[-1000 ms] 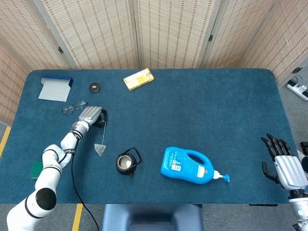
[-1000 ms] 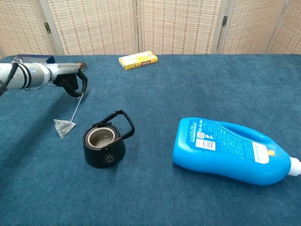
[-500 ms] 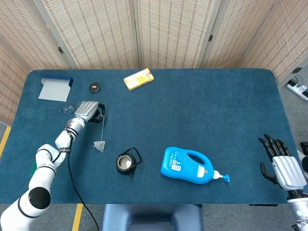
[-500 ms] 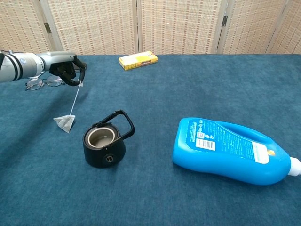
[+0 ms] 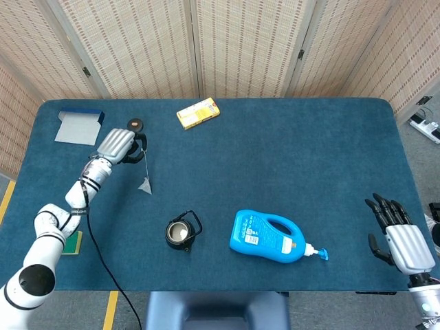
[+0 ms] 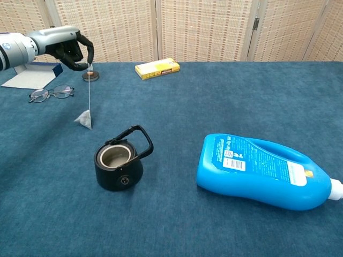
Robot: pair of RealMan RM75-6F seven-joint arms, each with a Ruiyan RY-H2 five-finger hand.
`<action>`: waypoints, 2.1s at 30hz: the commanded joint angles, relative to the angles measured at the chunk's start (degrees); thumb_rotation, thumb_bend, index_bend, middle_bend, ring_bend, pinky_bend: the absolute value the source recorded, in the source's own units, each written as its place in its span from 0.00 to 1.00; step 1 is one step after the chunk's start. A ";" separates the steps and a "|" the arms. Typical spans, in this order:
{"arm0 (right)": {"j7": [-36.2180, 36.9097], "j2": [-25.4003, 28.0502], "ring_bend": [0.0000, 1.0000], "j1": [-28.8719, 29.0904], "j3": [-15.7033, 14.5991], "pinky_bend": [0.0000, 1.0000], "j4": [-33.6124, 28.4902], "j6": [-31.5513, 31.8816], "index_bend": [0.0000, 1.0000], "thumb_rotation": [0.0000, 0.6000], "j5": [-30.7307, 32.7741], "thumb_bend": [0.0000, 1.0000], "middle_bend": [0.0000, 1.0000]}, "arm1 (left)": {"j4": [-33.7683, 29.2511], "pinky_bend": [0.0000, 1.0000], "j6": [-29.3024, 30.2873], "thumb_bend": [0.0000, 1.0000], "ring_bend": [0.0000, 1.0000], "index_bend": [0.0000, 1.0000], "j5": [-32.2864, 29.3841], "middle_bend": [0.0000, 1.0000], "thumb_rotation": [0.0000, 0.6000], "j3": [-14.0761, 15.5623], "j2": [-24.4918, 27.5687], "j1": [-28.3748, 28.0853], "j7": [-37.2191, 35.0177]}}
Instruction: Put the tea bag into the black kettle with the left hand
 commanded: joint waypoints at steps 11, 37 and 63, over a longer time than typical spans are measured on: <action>-0.86 -0.40 0.00 -0.62 -1.17 0.00 -0.06 2.40 0.00 1.00 -3.57 0.58 0.00 | -25.67 1.00 9.87 0.62 1.00 0.76 -3.20 1.00 1.00 -4.76 13.95 3.39 18.81; -2.71 -1.26 0.00 -1.89 -2.86 0.00 0.20 5.95 0.00 1.00 -8.20 0.58 0.00 | -71.57 1.00 17.38 0.62 1.00 0.75 -6.62 1.00 1.00 -10.86 35.95 9.71 52.64; -6.85 -2.96 0.00 -3.92 -5.49 0.00 1.60 10.45 0.00 1.00 -14.87 0.58 0.00 | -82.76 1.00 24.75 0.63 1.00 0.74 6.01 1.00 1.00 -6.22 34.72 17.38 63.57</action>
